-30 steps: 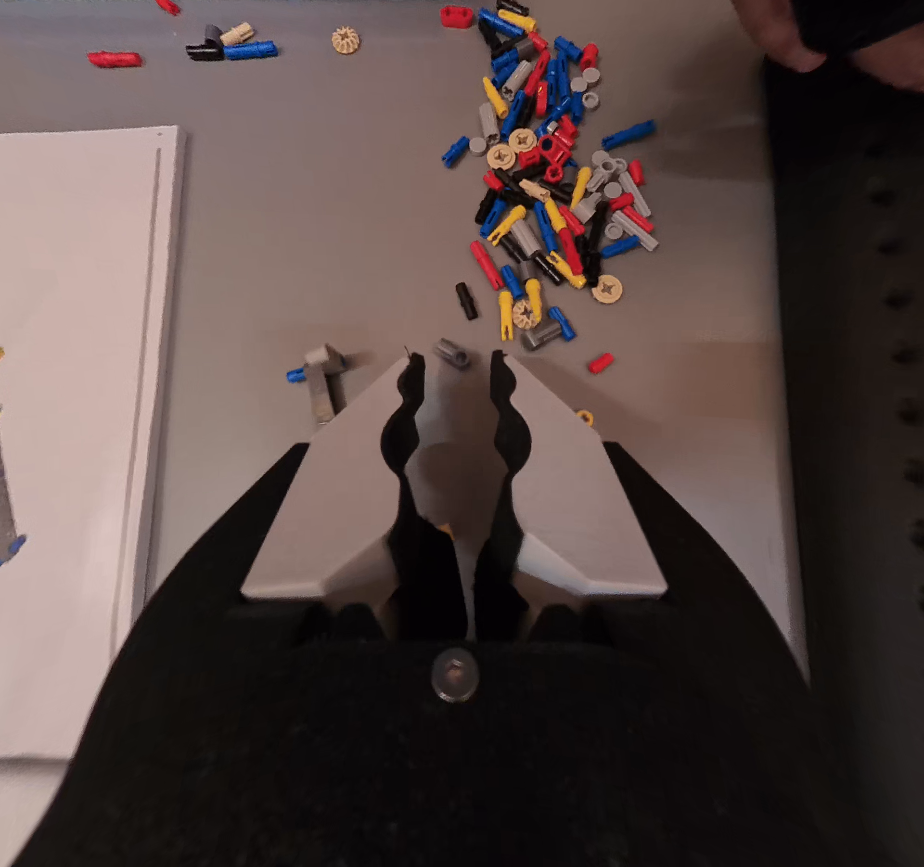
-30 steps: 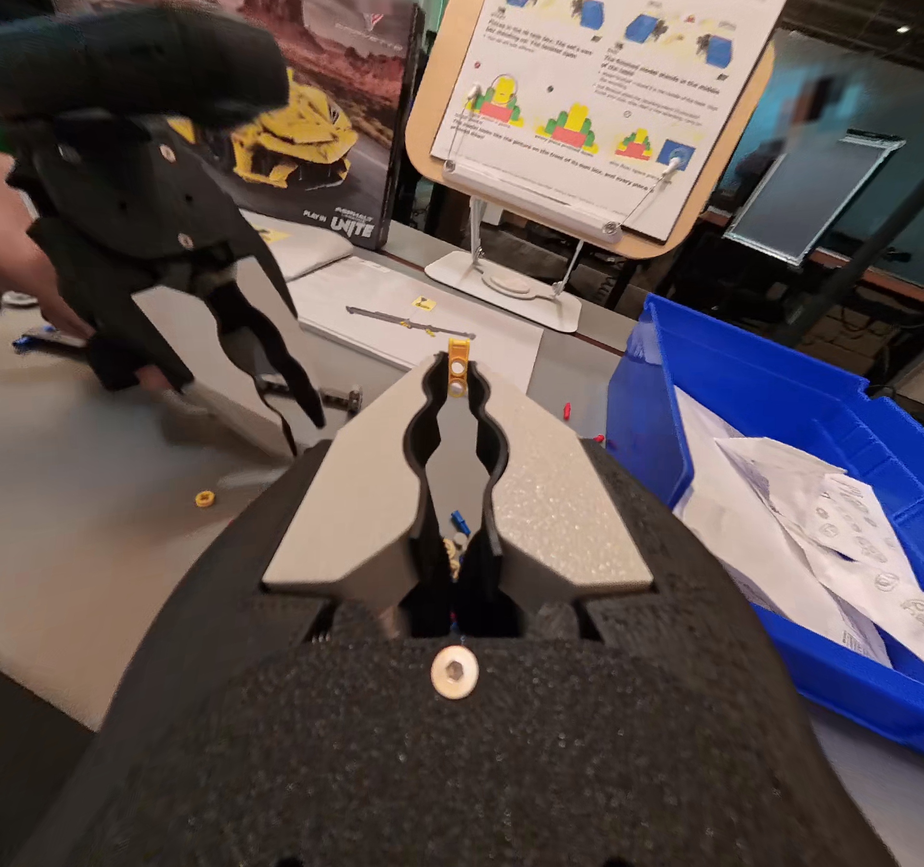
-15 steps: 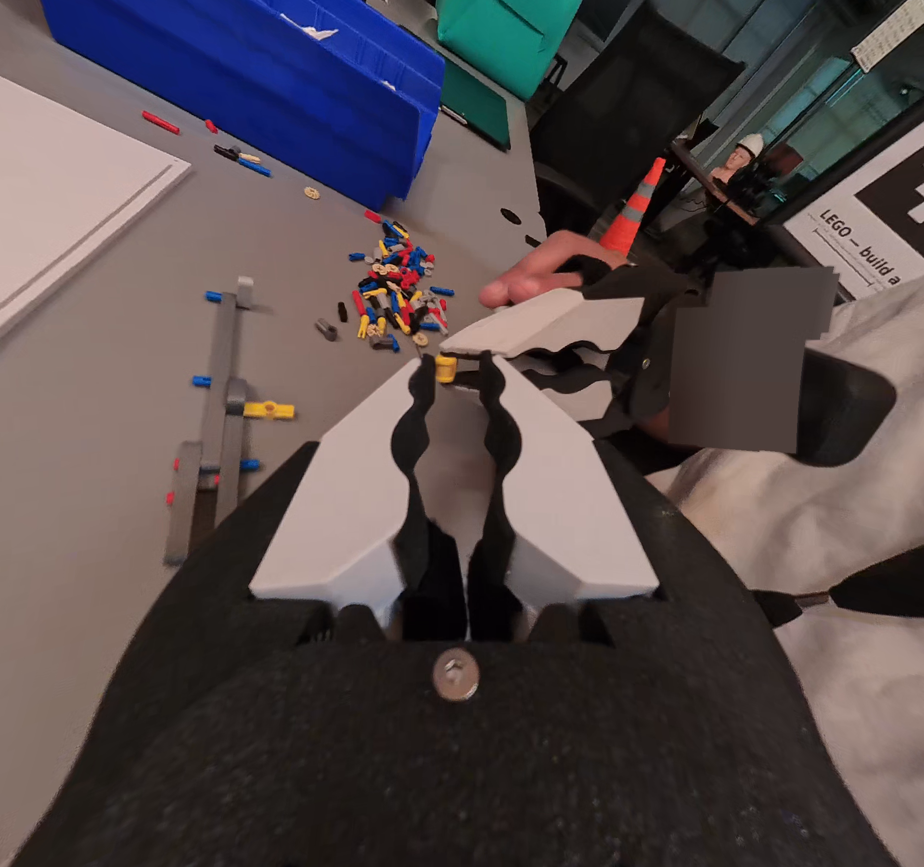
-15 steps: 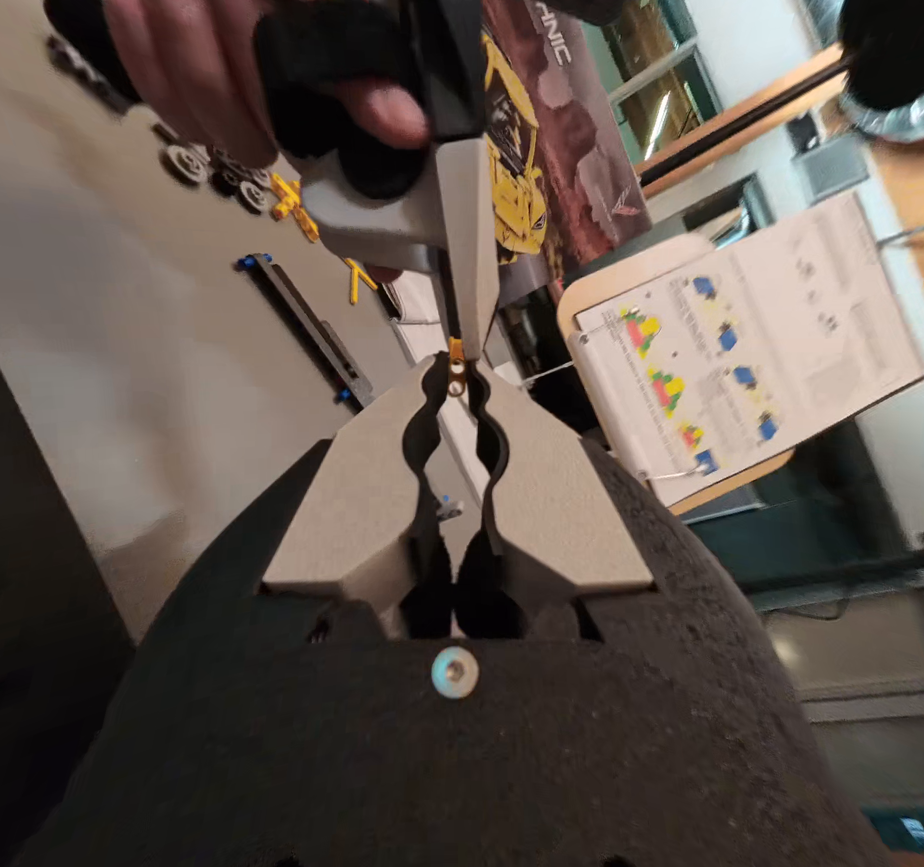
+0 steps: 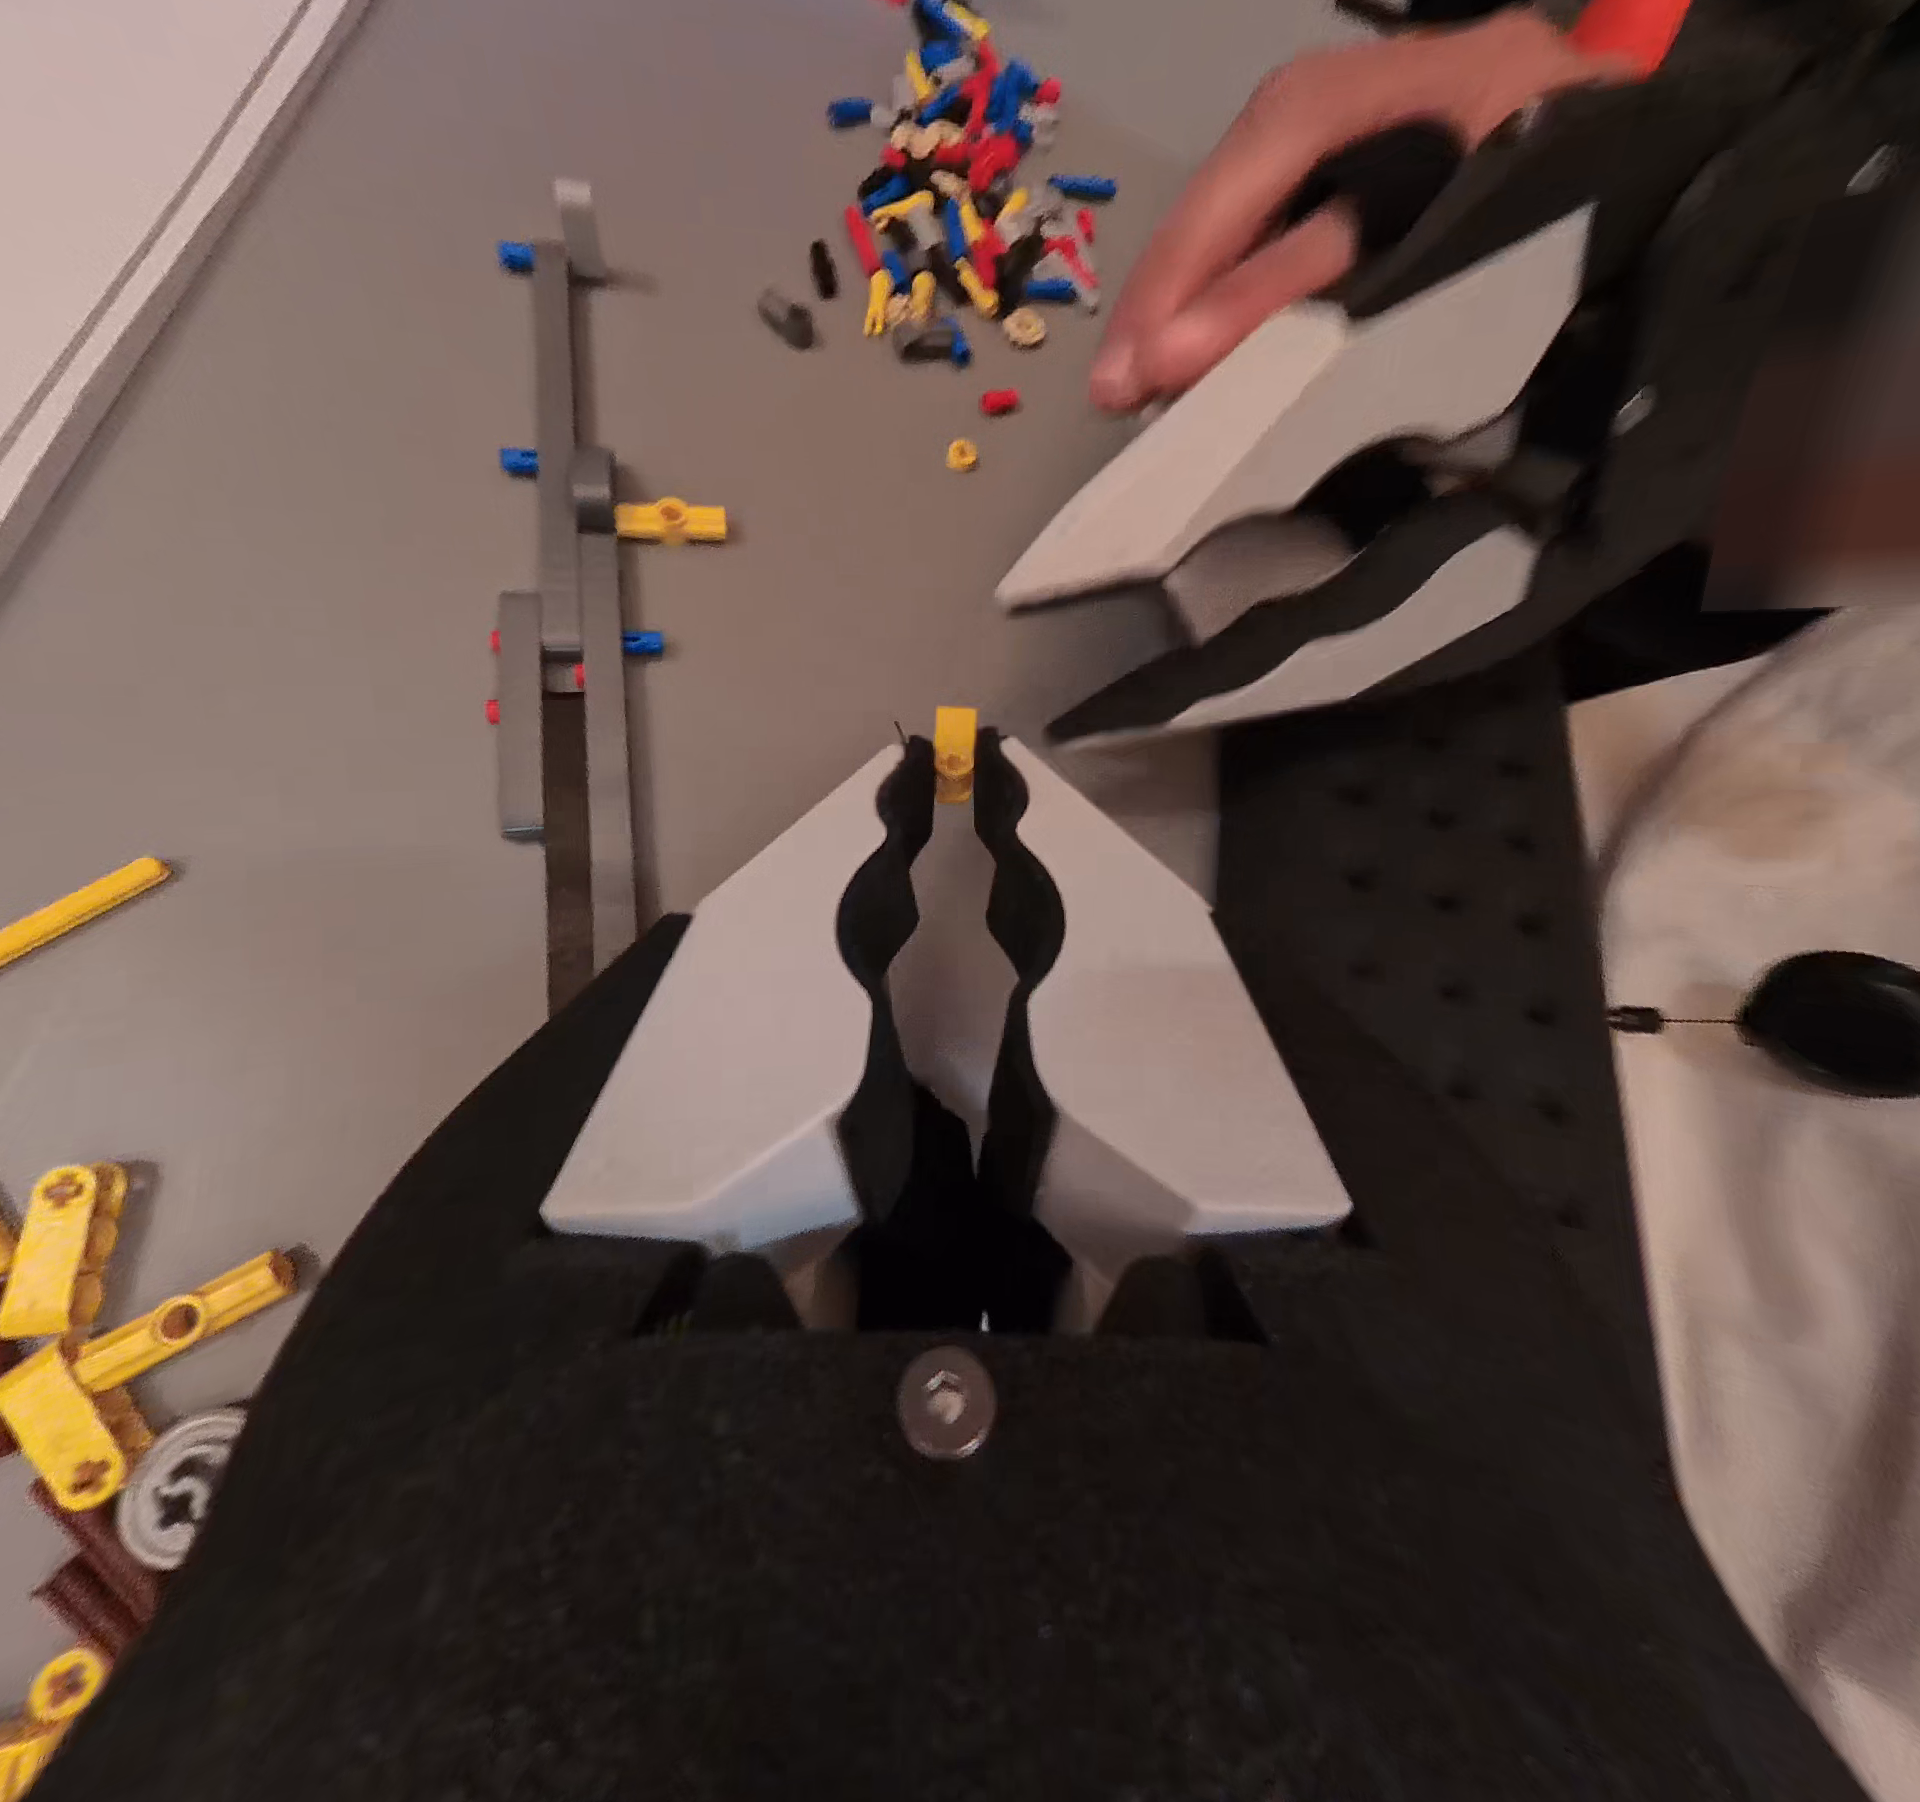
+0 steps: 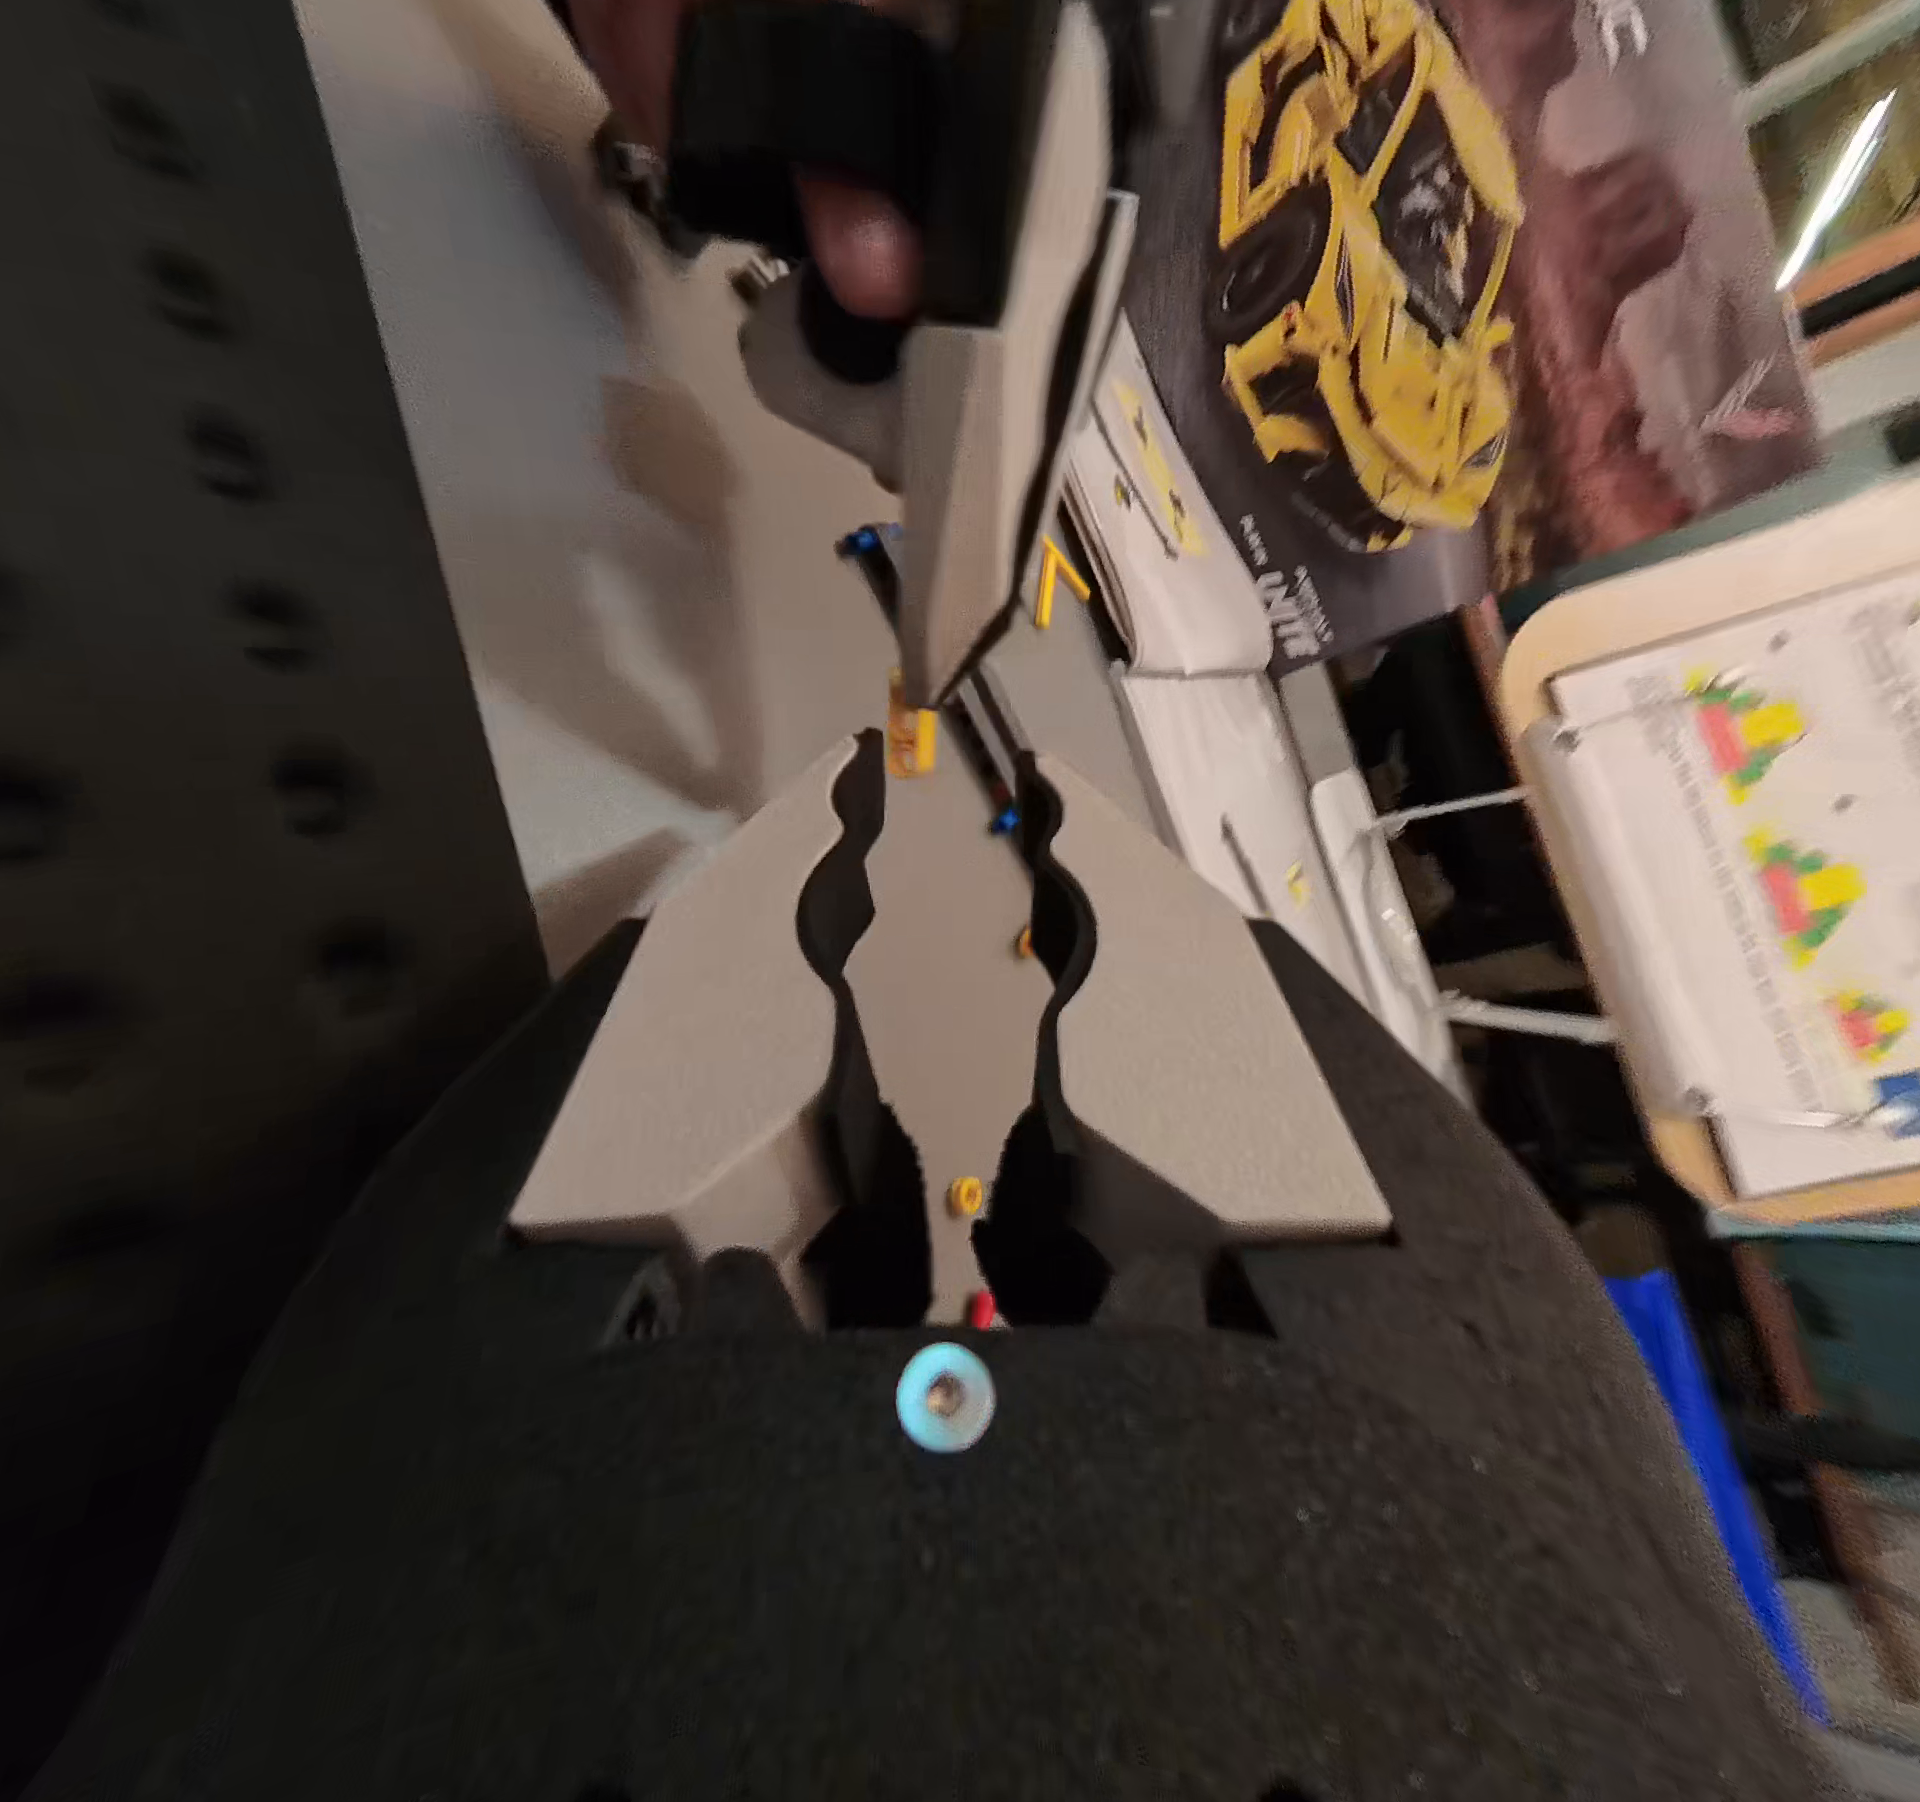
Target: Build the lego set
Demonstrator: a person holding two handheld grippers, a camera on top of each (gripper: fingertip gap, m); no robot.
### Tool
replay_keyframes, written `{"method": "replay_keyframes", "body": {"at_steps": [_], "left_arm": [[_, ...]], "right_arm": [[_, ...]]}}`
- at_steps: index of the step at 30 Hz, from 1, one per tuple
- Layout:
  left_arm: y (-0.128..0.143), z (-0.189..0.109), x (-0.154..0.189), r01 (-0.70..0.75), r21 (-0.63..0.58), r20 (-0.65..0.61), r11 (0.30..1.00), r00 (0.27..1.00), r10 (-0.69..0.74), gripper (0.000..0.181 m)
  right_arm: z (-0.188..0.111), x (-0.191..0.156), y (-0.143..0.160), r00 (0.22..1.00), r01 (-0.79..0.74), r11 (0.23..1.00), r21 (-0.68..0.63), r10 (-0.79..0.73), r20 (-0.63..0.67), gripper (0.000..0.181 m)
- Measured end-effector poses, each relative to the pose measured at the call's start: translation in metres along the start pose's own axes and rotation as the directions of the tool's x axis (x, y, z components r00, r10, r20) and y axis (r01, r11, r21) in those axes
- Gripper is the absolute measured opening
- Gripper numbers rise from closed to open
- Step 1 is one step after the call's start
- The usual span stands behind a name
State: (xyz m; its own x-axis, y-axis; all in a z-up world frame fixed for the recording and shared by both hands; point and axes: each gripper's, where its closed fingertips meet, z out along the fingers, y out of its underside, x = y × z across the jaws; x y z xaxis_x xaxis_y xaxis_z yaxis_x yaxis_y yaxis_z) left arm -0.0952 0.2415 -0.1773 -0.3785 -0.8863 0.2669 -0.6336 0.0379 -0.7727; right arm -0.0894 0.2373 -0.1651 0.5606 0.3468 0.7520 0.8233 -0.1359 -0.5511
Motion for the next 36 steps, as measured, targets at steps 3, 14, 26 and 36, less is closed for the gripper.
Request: {"method": "replay_keyframes", "body": {"at_steps": [3, 14, 26, 36], "left_arm": [[0.007, 0.012, -0.017, -0.09, -0.068, 0.141, 0.994, 0.985, 0.099, 0.006], [0.02, 0.022, -0.019, -0.189, -0.144, 0.185, 0.971, 0.959, 0.214, 0.006], [-0.017, 0.003, -0.014, -0.149, 0.046, 0.198, 0.988, 0.971, 0.138, 0.026], [-0.058, -0.034, -0.068, -0.035, 0.366, 0.352, 0.93, 0.93, -0.104, 0.019]], "right_arm": [[-0.02, 0.02, 0.024, 0.974, -0.228, 0.971, -0.071, 0.228, -0.001, 0.022], [-0.117, 0.055, 0.152, 0.417, -0.902, 0.384, -0.199, 0.894, -0.163, 0.032], [-0.128, 0.059, 0.208, 0.515, -0.846, 0.411, -0.34, 0.797, -0.316, 0.026], [-0.123, 0.068, 0.233, 0.461, -0.879, 0.366, -0.306, 0.817, -0.348, 0.023]]}}
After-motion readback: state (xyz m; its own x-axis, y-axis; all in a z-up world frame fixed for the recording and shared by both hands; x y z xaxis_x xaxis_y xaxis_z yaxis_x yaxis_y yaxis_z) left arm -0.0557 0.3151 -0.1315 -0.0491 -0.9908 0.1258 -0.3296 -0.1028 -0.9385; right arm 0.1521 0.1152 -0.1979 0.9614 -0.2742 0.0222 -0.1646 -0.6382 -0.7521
